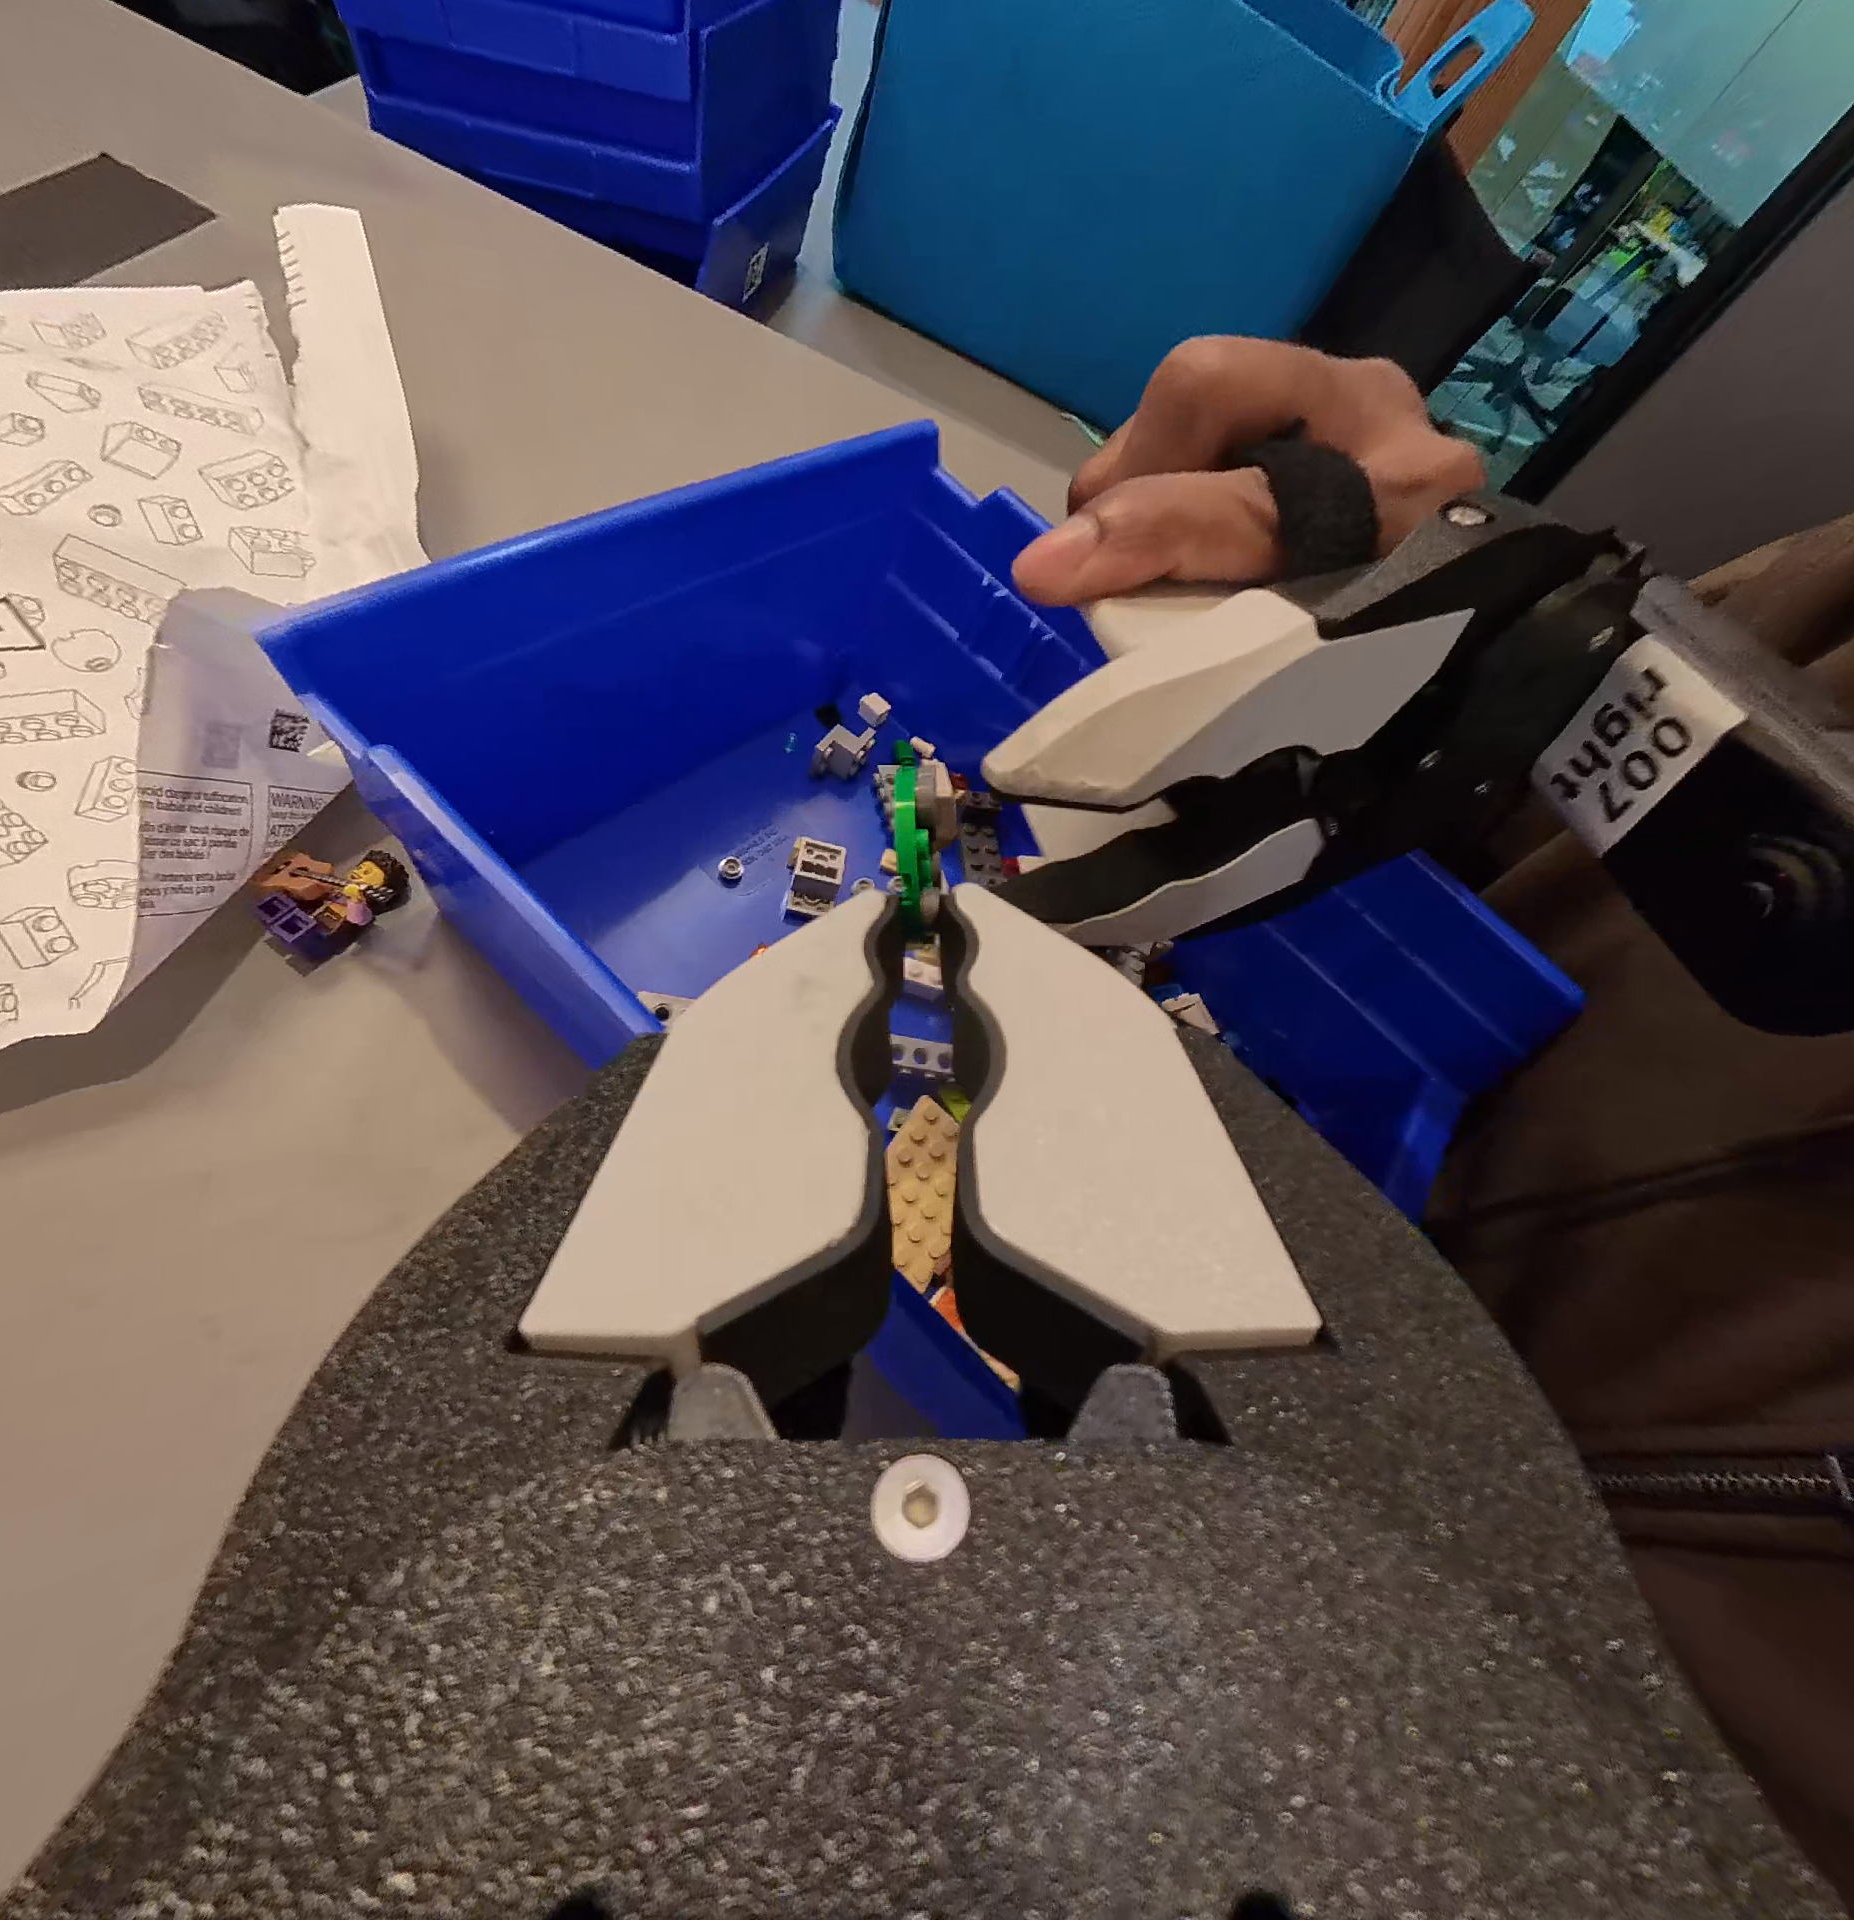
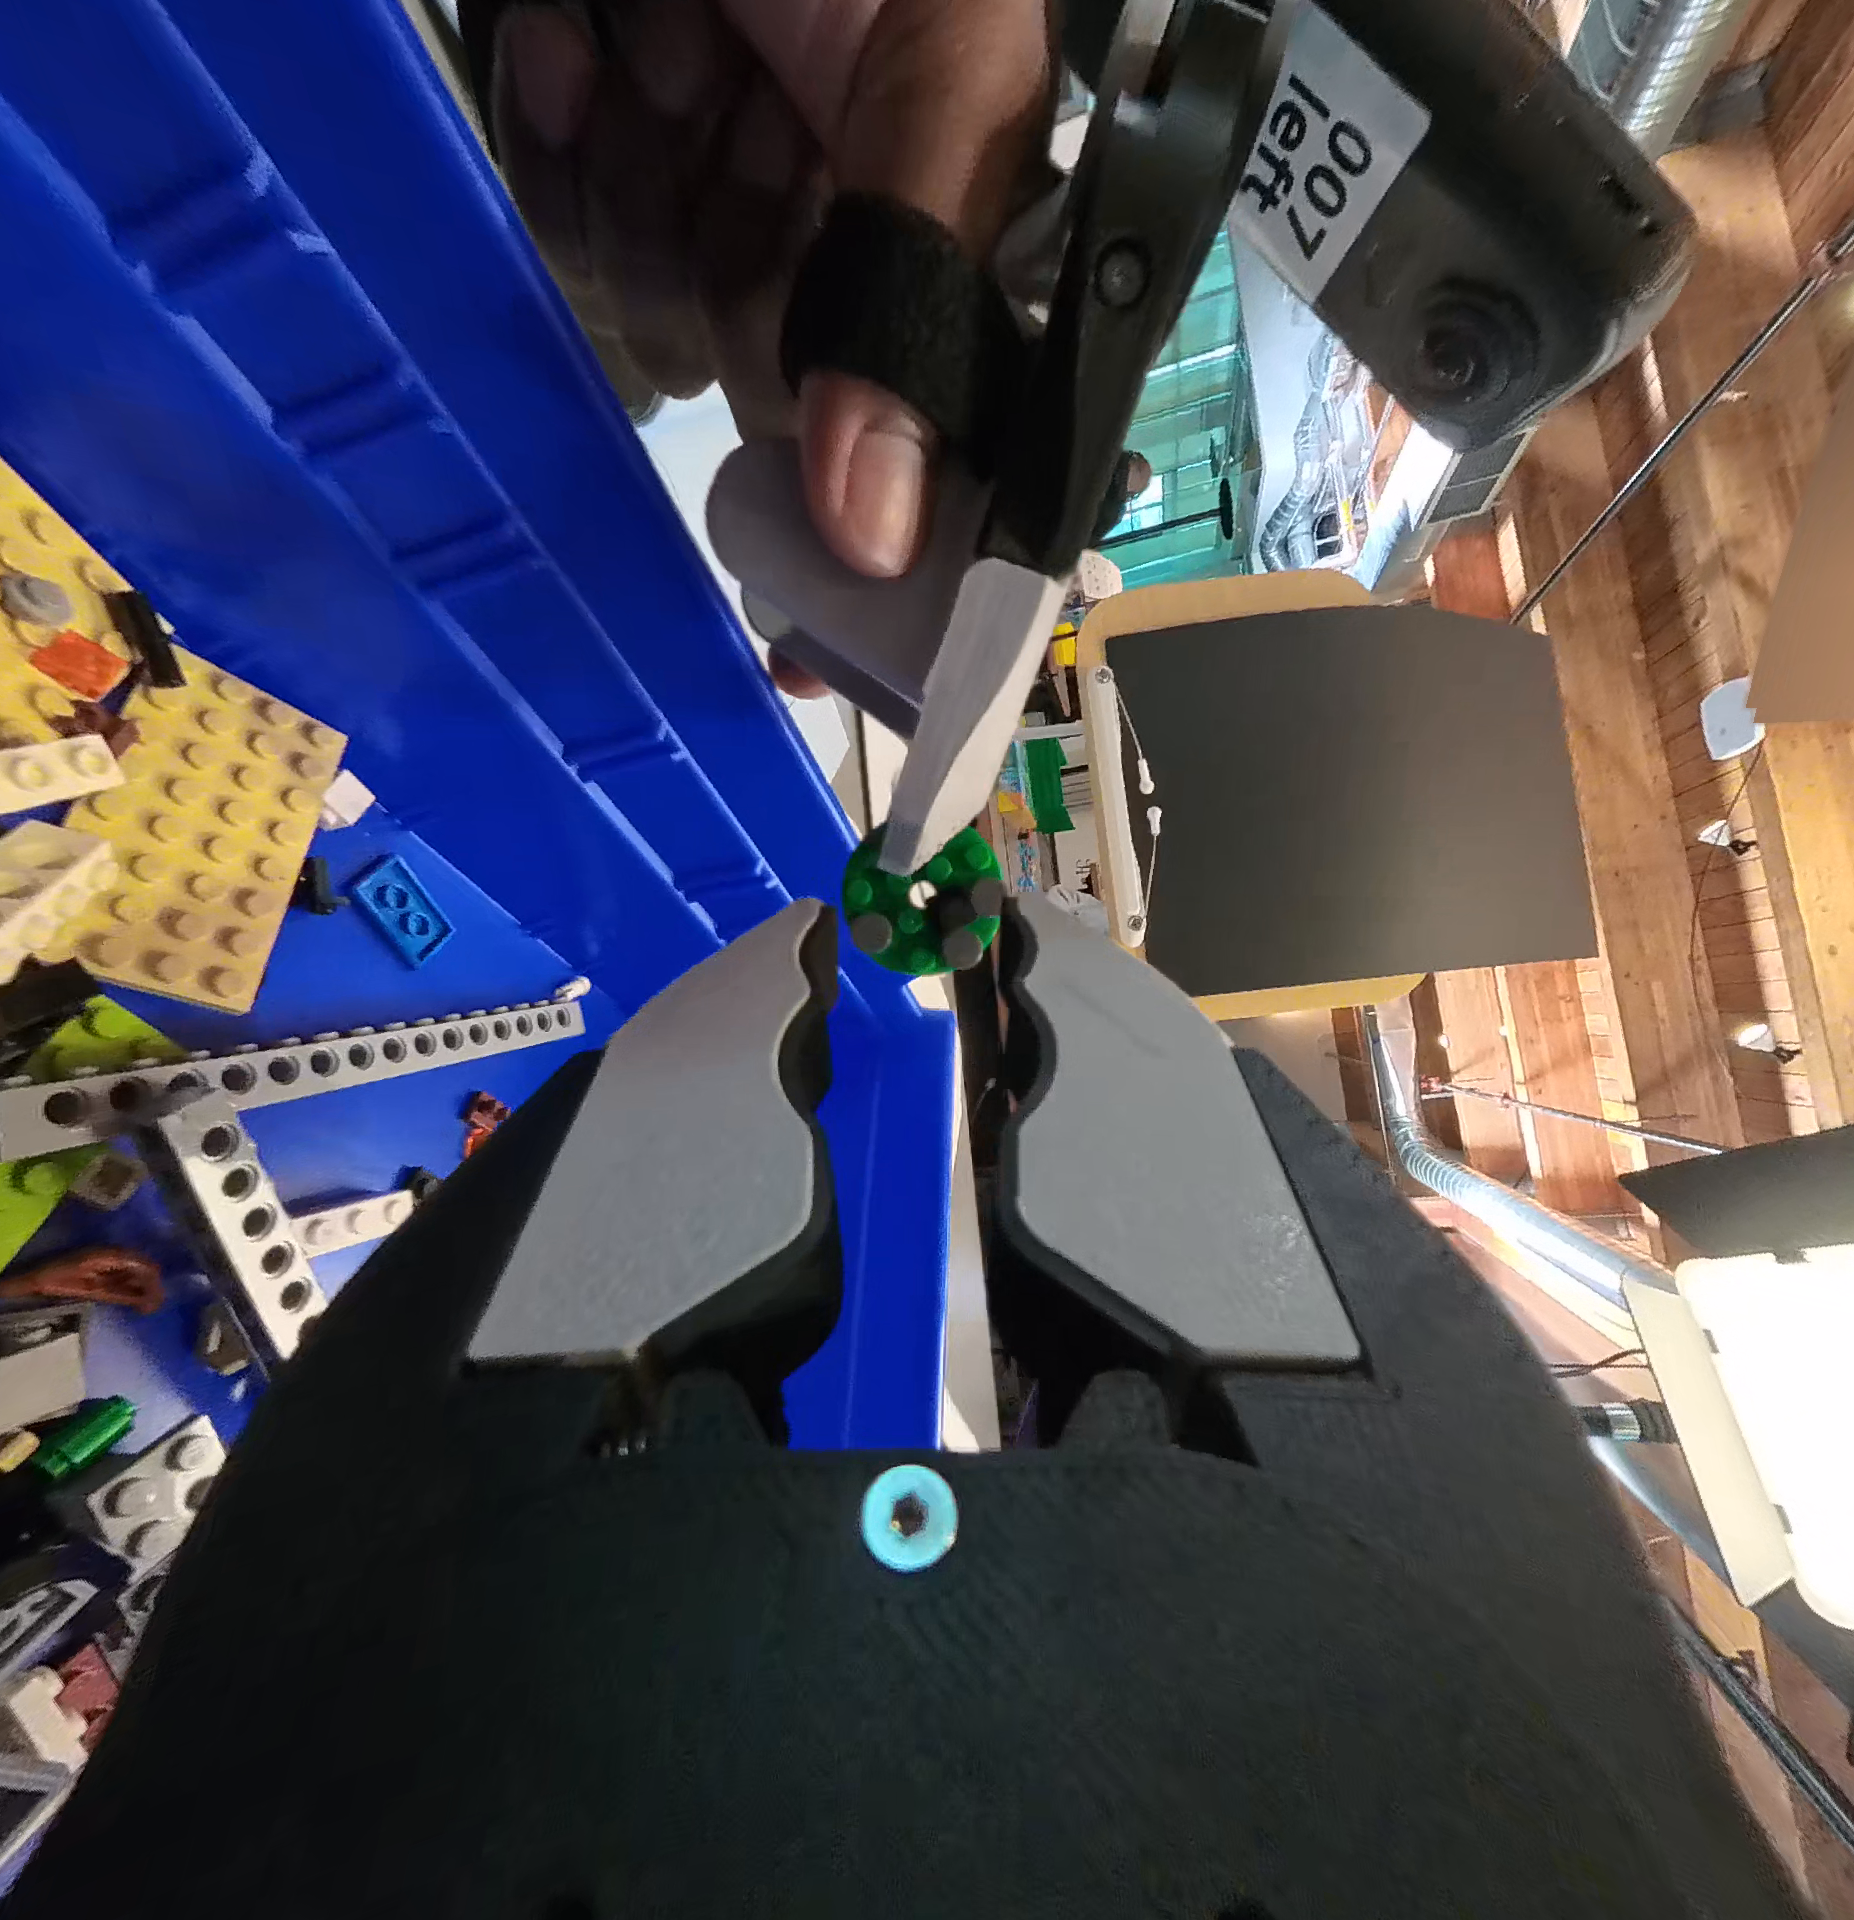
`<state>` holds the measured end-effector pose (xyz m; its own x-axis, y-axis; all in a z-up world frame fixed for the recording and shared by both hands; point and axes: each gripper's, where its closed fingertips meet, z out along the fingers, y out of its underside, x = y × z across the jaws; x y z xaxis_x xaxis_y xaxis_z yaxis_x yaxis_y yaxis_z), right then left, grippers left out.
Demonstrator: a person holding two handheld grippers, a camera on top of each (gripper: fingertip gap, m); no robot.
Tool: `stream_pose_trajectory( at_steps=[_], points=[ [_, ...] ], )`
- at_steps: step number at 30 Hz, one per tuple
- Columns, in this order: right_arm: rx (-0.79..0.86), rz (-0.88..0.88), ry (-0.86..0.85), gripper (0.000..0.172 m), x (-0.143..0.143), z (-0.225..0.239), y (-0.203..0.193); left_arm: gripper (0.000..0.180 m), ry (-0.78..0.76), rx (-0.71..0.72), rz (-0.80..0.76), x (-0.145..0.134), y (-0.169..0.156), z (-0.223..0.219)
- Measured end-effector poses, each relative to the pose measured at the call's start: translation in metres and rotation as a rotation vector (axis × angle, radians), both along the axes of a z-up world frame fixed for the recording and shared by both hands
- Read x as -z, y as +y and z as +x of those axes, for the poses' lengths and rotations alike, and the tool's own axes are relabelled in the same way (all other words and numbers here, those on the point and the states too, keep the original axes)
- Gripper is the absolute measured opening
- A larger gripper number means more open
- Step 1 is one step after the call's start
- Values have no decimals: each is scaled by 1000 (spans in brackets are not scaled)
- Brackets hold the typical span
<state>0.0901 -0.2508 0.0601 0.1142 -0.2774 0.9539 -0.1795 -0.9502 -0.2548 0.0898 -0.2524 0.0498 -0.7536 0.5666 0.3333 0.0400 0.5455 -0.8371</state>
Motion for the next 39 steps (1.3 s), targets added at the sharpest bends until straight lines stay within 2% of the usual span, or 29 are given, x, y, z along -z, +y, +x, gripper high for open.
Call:
stream_pose_trajectory(
  at_steps=[3,8,23,26,29,34,36,39],
  points=[
    [8,-33,-8,36,-1,1,-1,6,17,21,3,-2,2,-6],
    [2,-61,-32,26,-3,1,1,6,157,43,27,-9,4,-10],
    [-10,-47,61,24,6,-12,3,6,-31,21,-28,3,0,-17],
    [-138,-7,62,5,5,-19,26,6,-92,-74,-74,-1,-8,0],
    [-82,-38,60,0,7,-13,21,6,-57,-59,-70,-3,-6,1],
    [-12,44,-22,2,-8,-9,3,6,-47,-29,-93,-5,-4,-8],
    [37,85,-21,7,-7,-6,-6,6,-60,-44,-159,-11,-5,-7],
    [59,270,-54,18,-18,-4,-14,6,-125,-91,-232,-13,-8,-2]
  ],
)
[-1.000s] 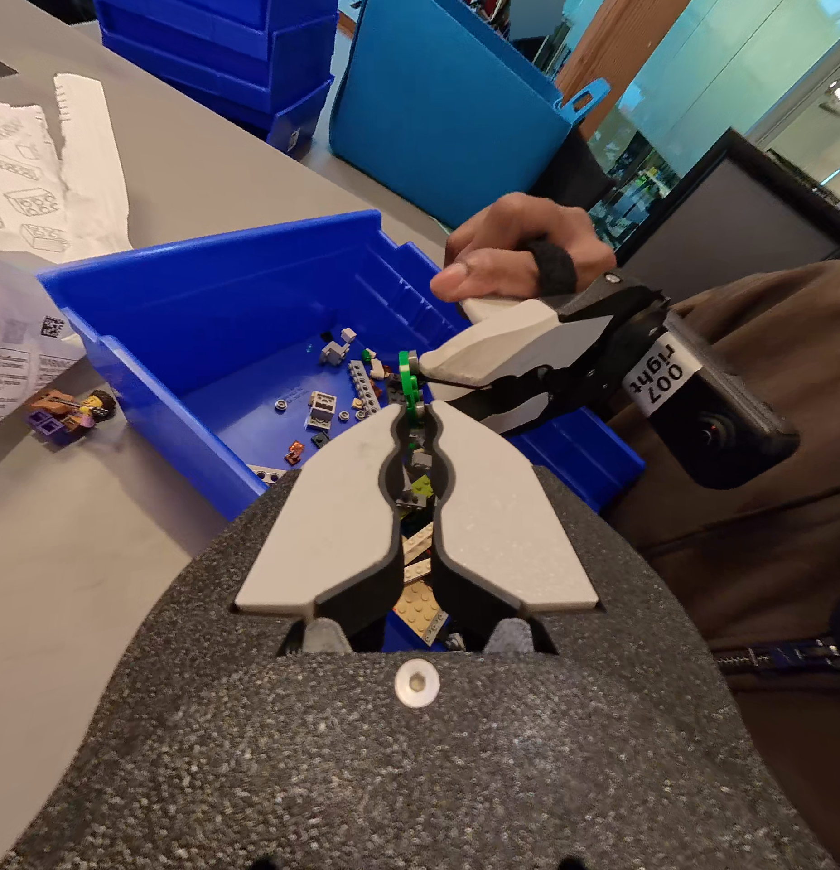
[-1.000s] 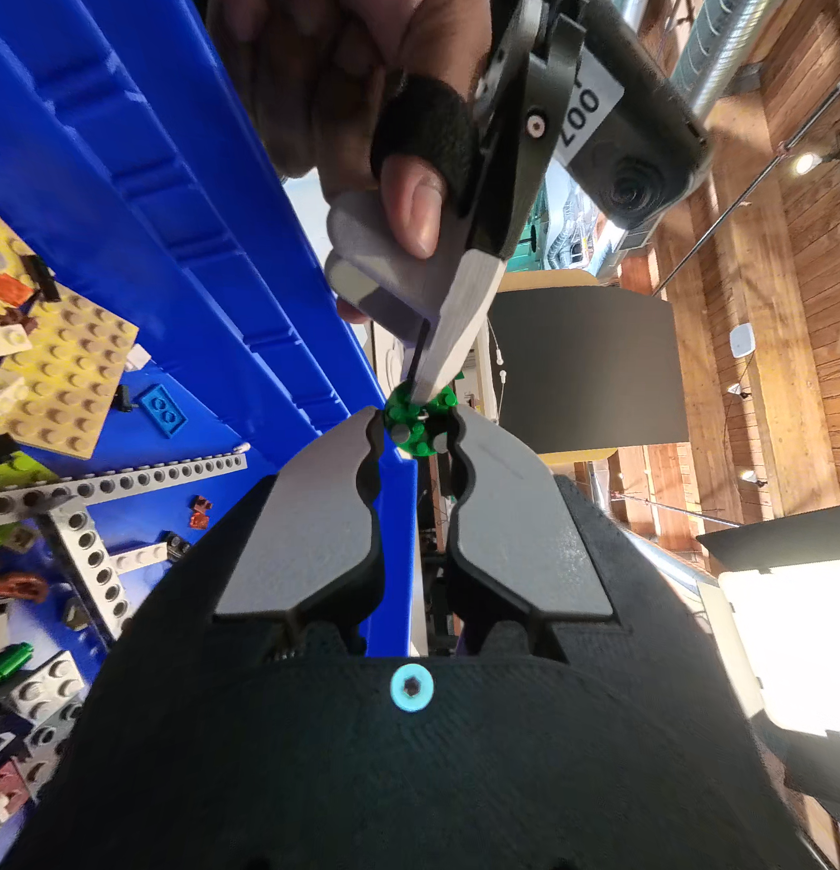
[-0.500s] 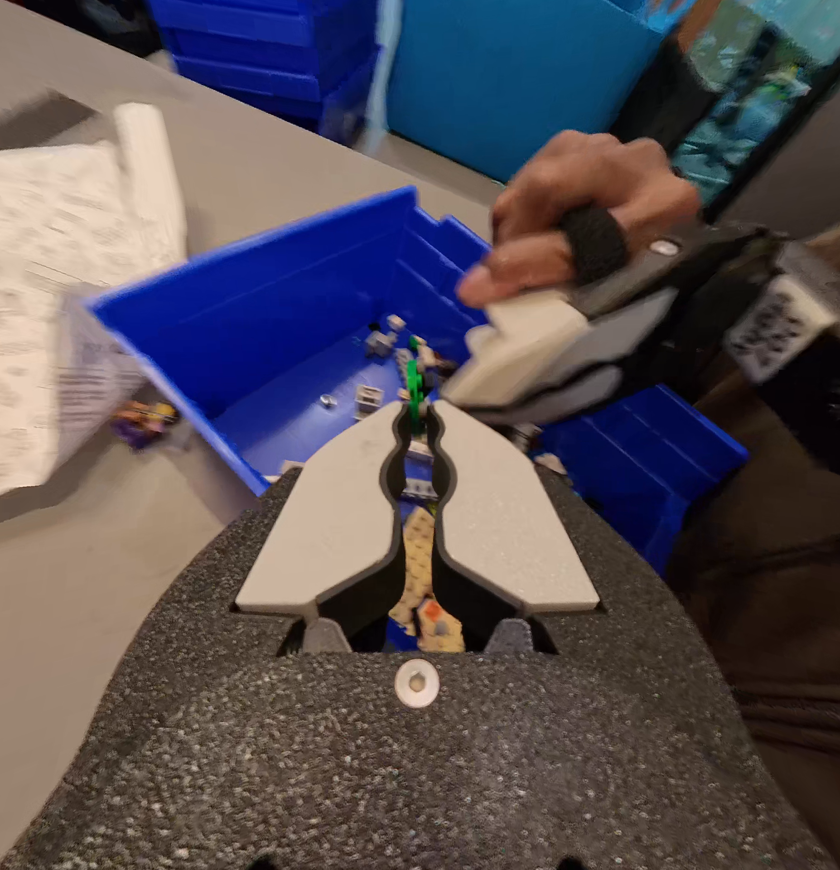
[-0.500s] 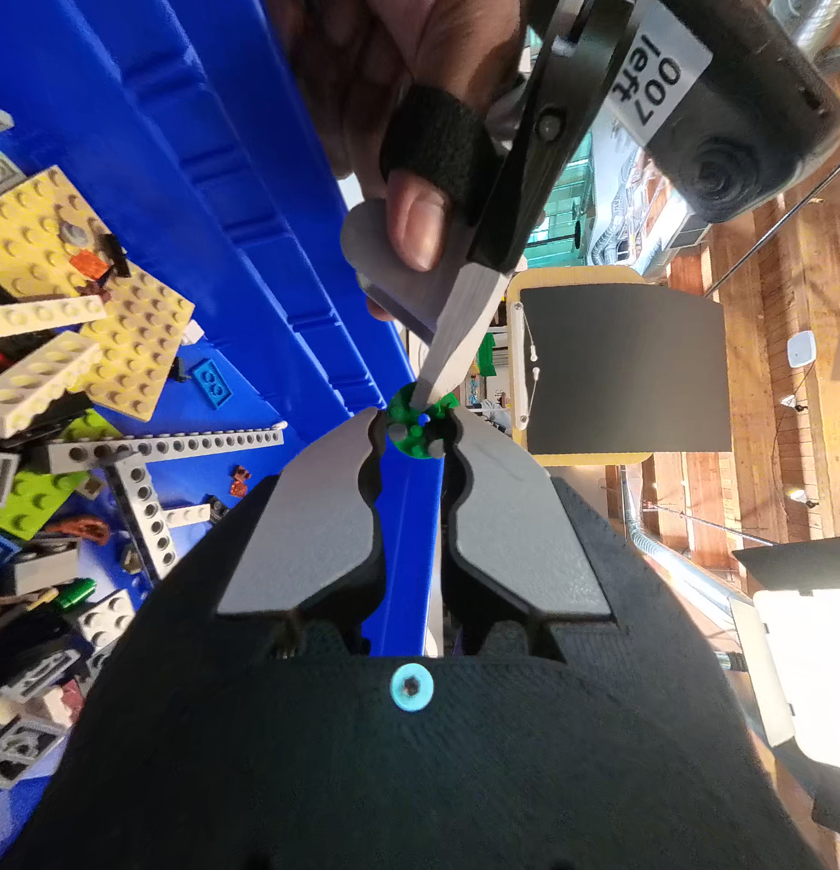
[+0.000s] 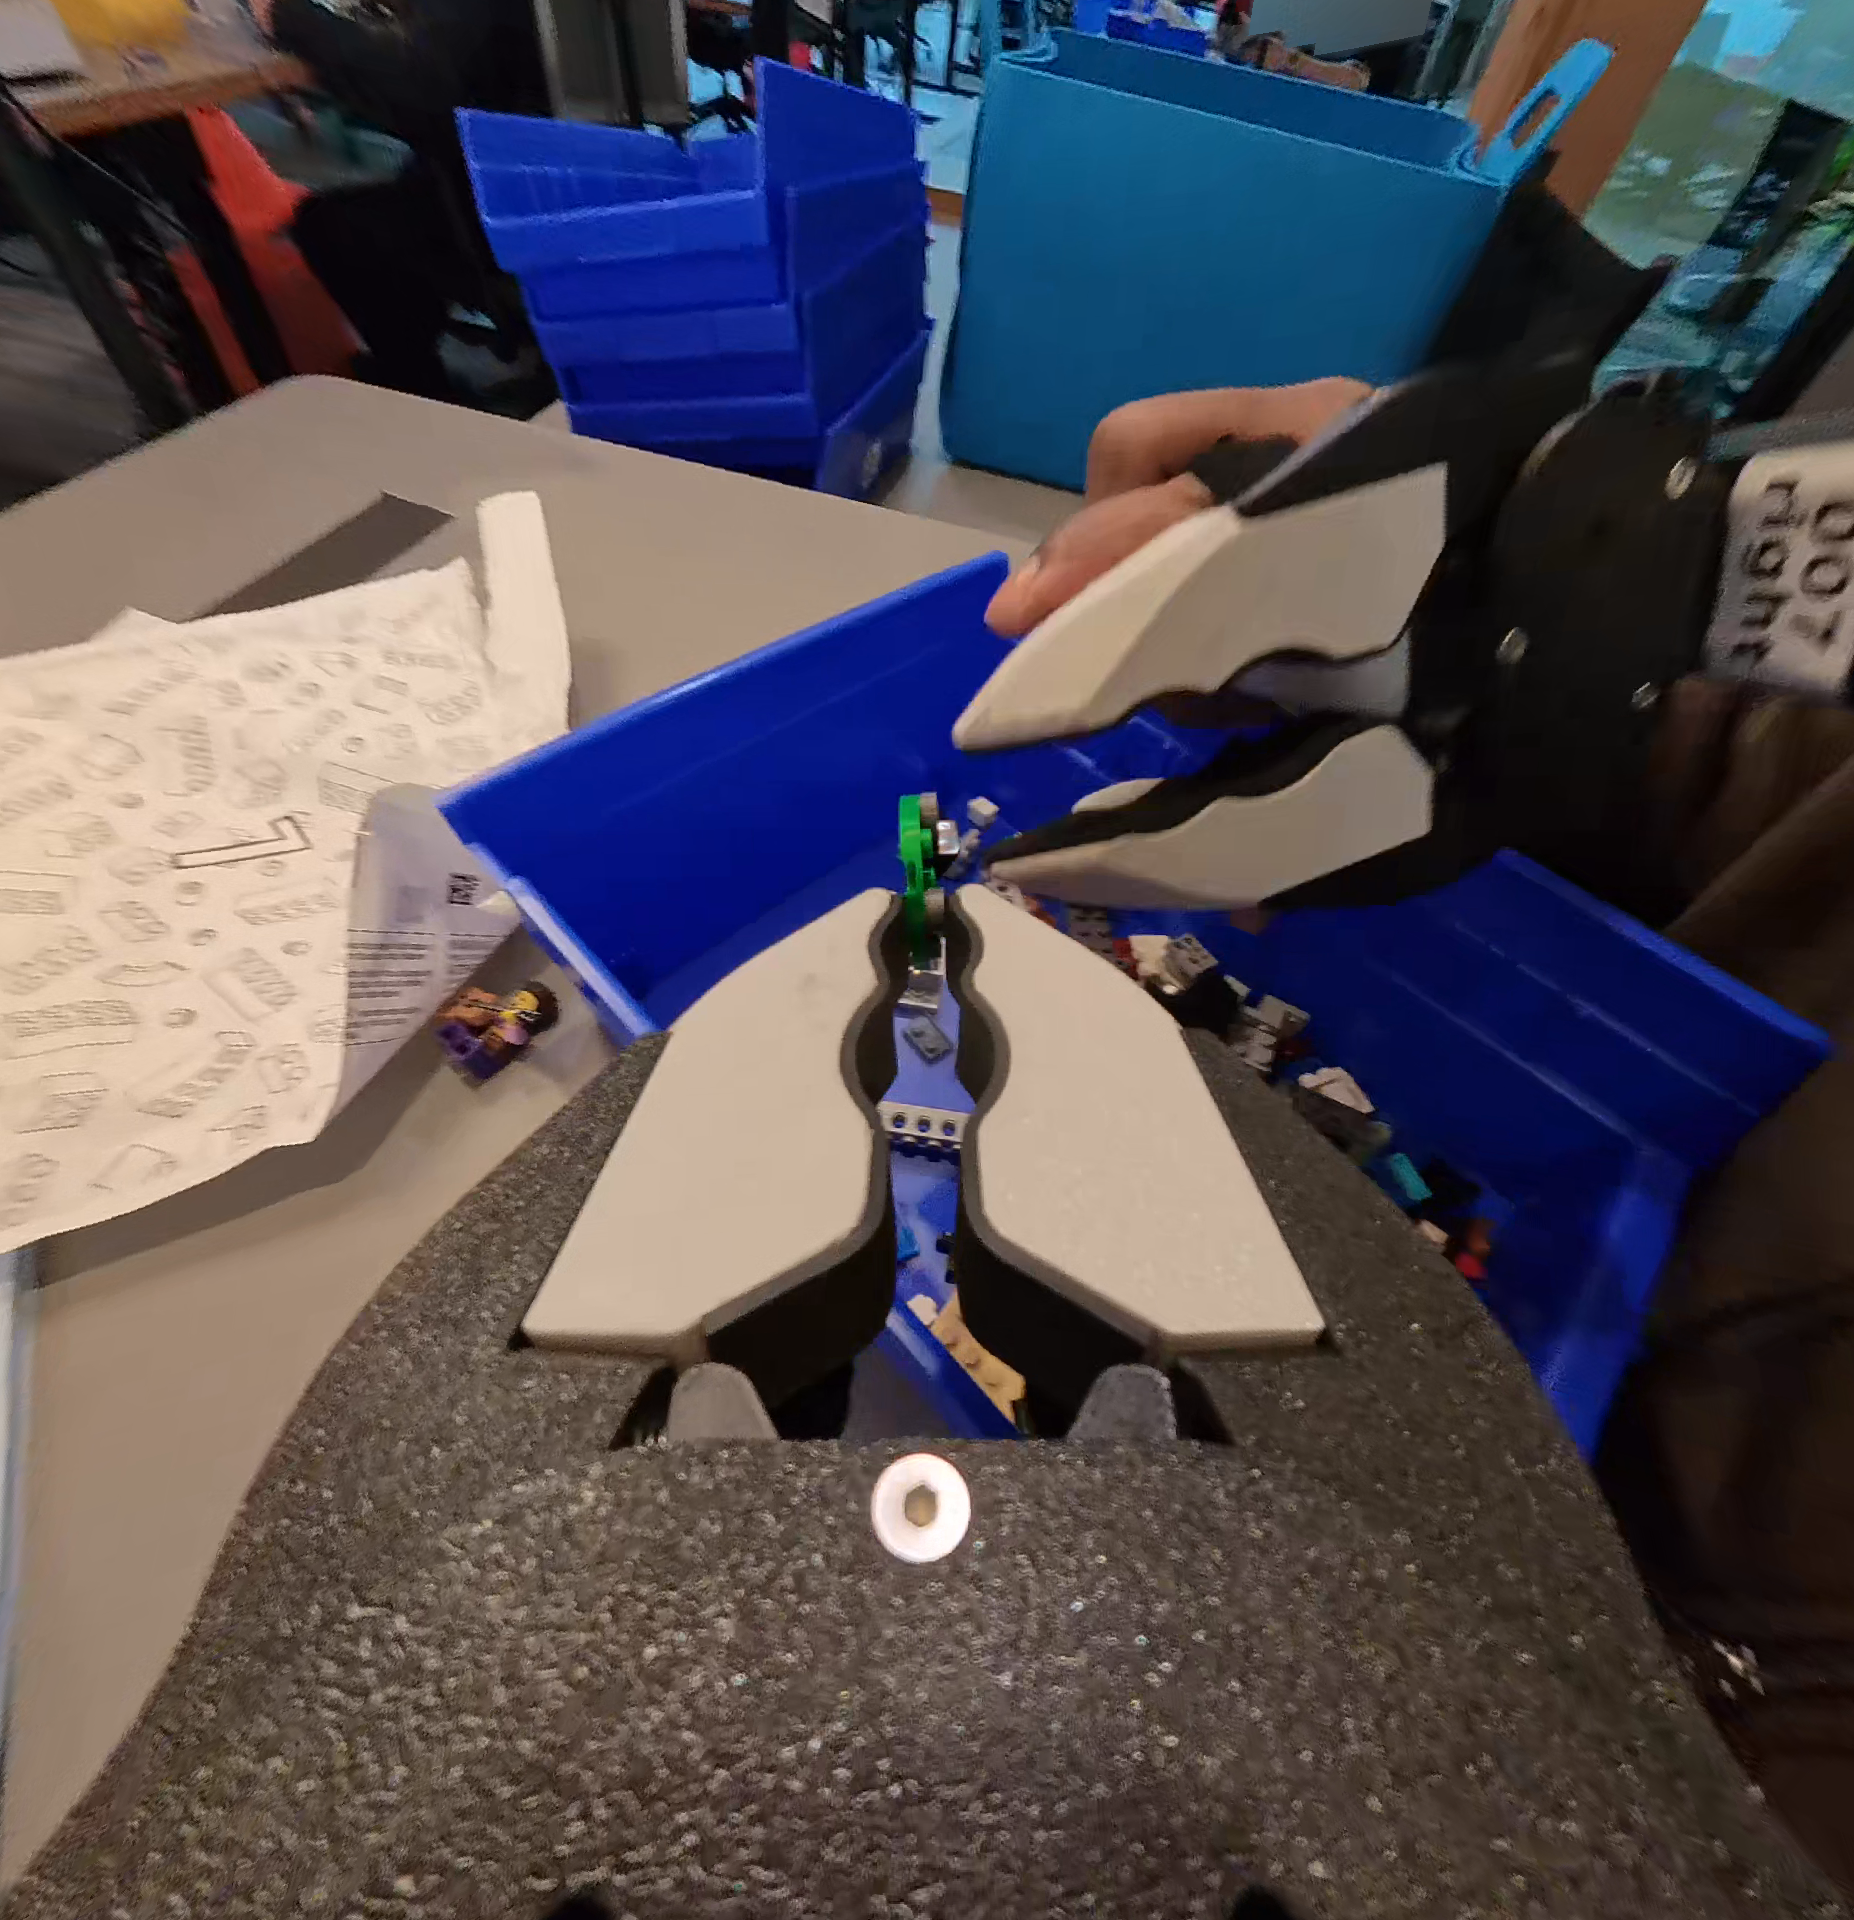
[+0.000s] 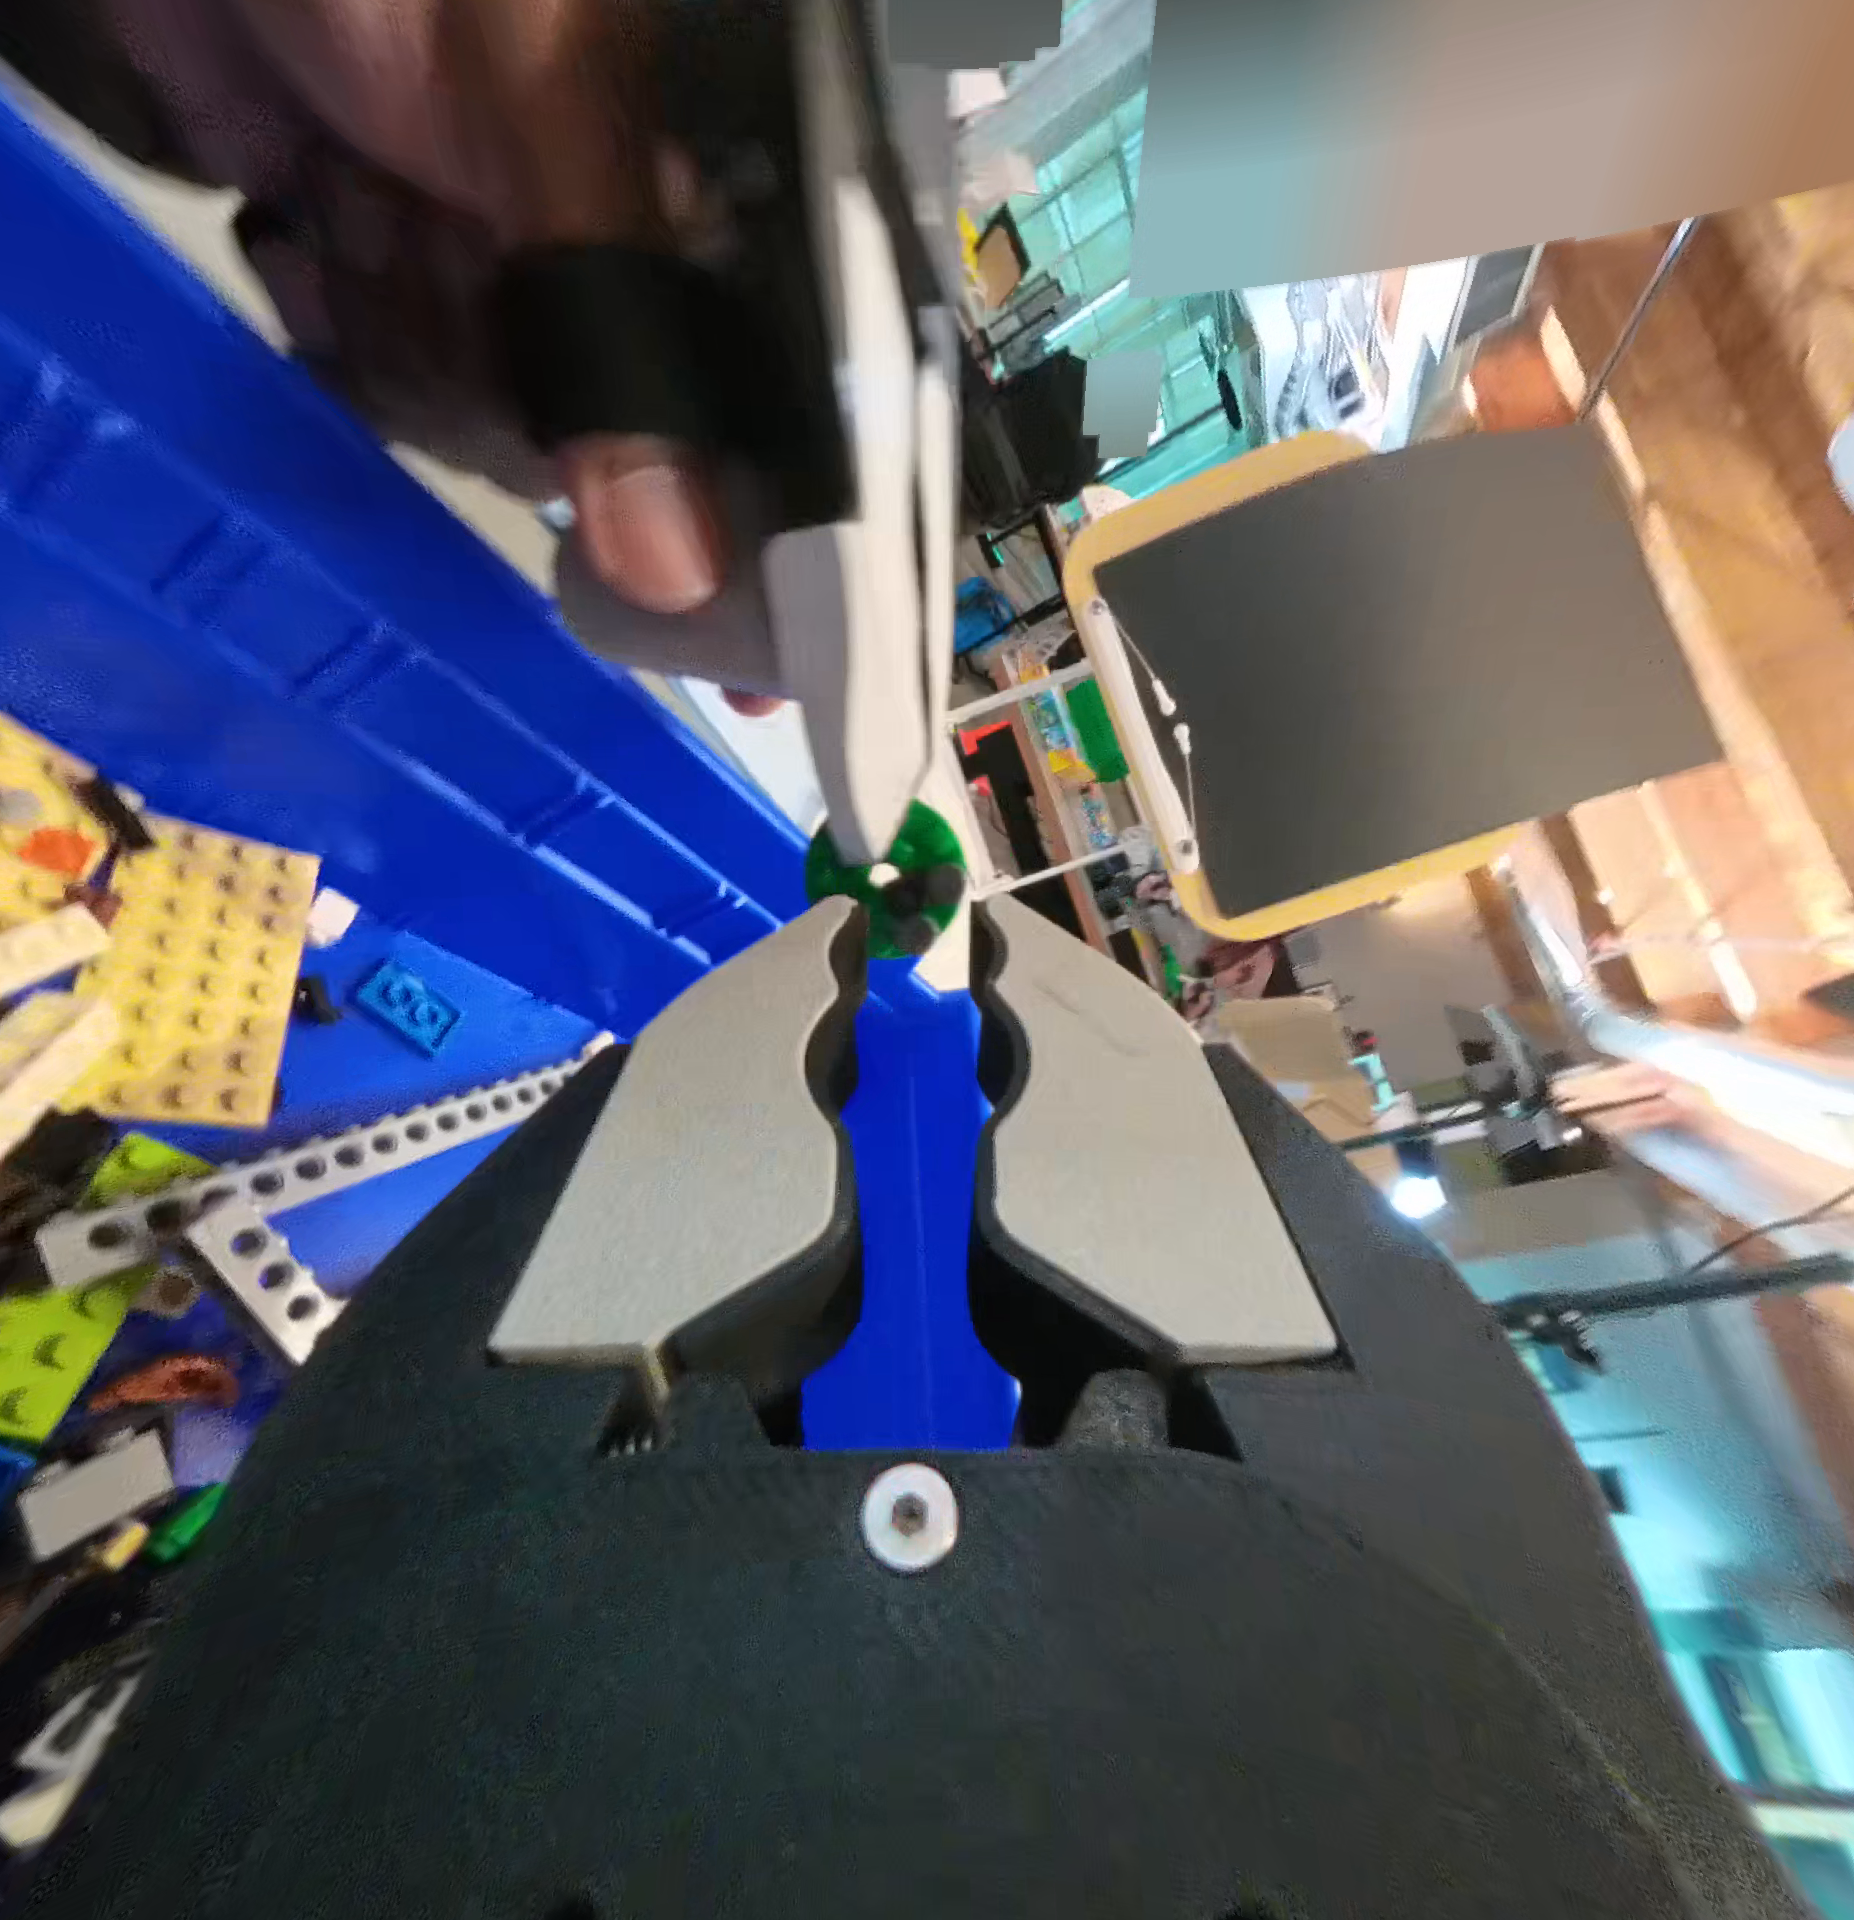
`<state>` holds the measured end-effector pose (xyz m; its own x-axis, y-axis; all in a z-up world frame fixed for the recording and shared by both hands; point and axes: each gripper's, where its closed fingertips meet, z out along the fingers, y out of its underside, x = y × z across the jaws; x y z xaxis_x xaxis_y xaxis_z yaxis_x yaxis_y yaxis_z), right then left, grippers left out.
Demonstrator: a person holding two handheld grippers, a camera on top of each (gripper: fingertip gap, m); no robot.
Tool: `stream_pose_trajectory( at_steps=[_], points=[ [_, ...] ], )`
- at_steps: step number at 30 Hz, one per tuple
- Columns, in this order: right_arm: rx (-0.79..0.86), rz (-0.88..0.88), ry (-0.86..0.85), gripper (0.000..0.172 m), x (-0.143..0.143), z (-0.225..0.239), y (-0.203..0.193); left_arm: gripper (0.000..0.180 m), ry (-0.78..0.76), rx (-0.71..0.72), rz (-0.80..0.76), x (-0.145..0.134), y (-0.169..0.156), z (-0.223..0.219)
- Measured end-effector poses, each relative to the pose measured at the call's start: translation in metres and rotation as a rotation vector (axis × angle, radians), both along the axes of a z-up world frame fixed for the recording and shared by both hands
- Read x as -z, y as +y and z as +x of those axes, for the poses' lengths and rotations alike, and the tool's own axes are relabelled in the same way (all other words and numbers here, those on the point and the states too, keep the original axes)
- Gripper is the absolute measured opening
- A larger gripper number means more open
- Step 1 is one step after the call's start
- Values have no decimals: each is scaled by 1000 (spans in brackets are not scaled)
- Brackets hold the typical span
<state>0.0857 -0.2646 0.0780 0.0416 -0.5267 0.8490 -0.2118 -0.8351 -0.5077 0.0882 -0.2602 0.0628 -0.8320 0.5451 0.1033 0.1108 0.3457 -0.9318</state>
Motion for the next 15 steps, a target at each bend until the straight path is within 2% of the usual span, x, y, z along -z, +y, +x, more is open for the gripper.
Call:
stream_pose_trajectory(
  at_steps=[6,15],
  points=[
    [-13,275,-10,24,-14,0,-2,6,-115,-66,-119,-4,-3,2],
    [21,478,11,21,-14,4,-6,6,-215,-112,-271,-16,-1,-3]
  ],
)
